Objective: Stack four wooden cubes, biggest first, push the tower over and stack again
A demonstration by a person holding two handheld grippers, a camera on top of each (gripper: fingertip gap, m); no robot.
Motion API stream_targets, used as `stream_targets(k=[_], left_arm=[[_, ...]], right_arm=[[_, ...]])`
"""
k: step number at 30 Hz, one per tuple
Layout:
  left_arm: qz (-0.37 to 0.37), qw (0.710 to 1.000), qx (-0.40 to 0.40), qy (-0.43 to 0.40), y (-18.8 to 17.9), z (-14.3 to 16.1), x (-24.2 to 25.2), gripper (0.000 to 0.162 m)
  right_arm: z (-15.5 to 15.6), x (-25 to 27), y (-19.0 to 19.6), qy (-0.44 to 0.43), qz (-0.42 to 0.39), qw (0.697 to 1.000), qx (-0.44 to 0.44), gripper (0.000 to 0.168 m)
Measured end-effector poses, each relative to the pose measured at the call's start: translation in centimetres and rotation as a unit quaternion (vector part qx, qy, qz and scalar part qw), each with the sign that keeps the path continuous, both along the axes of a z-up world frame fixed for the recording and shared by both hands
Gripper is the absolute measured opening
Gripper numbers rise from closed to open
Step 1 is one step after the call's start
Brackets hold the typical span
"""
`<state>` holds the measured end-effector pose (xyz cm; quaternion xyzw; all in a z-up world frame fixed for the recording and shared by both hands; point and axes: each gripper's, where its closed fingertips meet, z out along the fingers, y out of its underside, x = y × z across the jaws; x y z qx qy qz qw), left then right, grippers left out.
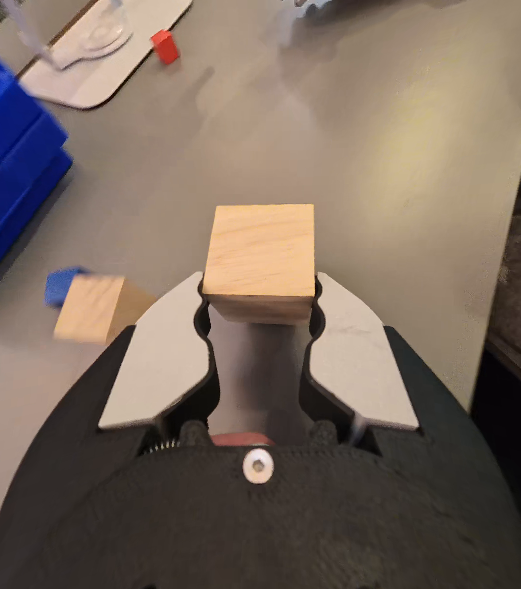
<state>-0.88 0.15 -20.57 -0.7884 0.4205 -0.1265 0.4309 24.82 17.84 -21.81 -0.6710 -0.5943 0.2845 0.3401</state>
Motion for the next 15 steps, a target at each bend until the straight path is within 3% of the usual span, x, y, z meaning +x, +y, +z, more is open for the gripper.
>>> stream_targets(k=[1,8,15], left_arm=[[-0.017,1.000,0.002,0.001,1.1,0.0,1.7,0.060],[-0.124,0.992,-0.016,-0.027,8.1,-0.4,13.5,0.060],[-0.127,0.991,-0.046,-0.003,11.8,-1.7,18.4,0.061]], right_arm=[[0.1,0.1,0.1,0.002,-0.001,1.000,-0.002,0.021],[0.2,0.2,0.0,0.010,0.004,1.000,-0.006,0.019],[0.2,0.3,-0.3,0.010,0.012,1.000,-0.008,0.019]])
